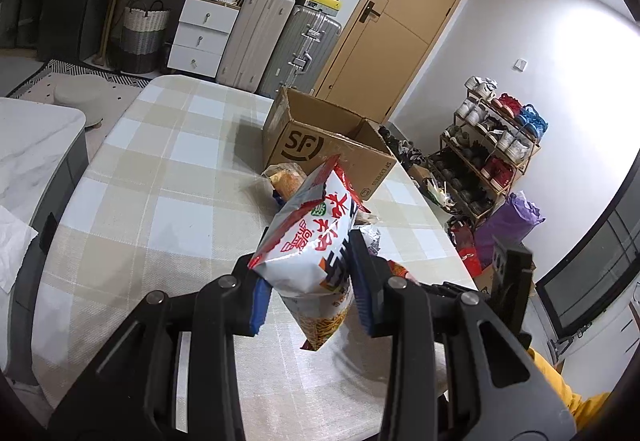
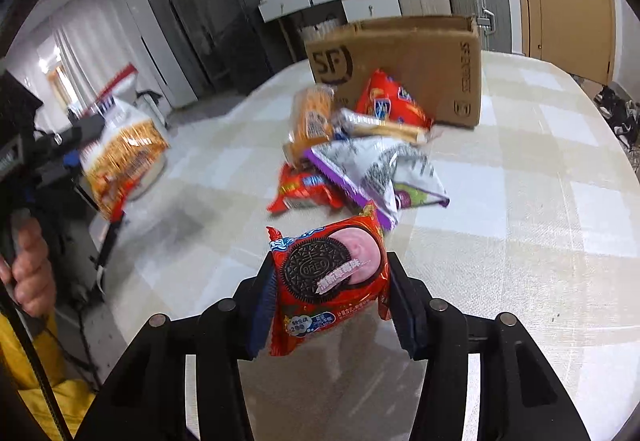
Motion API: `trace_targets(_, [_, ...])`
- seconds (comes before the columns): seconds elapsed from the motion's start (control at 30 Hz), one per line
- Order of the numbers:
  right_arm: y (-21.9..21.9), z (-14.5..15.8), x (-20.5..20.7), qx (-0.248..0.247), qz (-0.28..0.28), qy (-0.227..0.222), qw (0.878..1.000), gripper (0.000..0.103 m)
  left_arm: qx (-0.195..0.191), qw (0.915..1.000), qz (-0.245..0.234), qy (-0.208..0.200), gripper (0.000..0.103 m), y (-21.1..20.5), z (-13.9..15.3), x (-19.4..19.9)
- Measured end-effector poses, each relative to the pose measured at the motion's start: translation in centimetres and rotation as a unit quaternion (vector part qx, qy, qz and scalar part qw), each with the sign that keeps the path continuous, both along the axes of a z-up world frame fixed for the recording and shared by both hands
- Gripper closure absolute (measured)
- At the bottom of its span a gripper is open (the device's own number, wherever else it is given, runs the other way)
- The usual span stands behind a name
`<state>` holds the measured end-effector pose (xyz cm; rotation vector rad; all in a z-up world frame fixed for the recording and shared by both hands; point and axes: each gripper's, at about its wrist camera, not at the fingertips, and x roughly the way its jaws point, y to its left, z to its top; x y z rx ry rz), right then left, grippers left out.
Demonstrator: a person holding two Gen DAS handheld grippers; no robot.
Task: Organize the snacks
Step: 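Carry the noodle bag and cookie pack over the cardboard box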
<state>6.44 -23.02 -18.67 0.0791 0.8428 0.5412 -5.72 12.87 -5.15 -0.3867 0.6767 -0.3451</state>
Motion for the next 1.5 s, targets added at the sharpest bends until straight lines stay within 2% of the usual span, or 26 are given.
trace_targets(0.2, [-0.6, 3.2, -0.9, 0.039, 0.000, -0.028, 0.999, 0.052, 0.004, 1.0000, -0.005, -0.003, 0.072, -0.8, 0.7, -0.1])
trace_targets(0.4, [-1.9, 6.8, -1.1, 0.109, 0.009, -0.043, 0.993, 0.052, 0.016, 0.9998, -0.012, -0.006, 0.072, -1.8, 1.4, 0.5])
trace_targets(0.63, [-2.4, 11.2, -0.1, 0.143, 0.017, -0.076, 0.987, 0.052, 0.034, 0.9991, -0.023, -0.012, 0.072, -4.2, 3.1, 2.6])
trace_targets(0.83, [-2.6, 14.5, 1.5, 0.146, 0.016, -0.106, 0.983, 0.052, 0.060, 0.9975, -0.025, -0.027, 0.072, -6.4, 5.5, 4.7])
trace_targets(0.93, [-2.7, 16.0, 2.4, 0.143, 0.014, -0.122, 0.982, 0.052, 0.071, 0.9966, -0.011, -0.040, 0.072, -7.0, 6.8, 5.8])
trace_targets(1.17, [-3.0, 18.8, 4.6, 0.148, 0.006, -0.140, 0.979, 0.052, 0.080, 0.9947, -0.012, -0.064, 0.072, -8.1, 10.0, 8.6])
trace_targets(1.5, [-1.7, 21.6, 9.0, 0.106, 0.004, -0.171, 0.980, 0.052, 0.102, 0.9918, -0.014, -0.075, 0.072, -9.7, 13.3, 14.9])
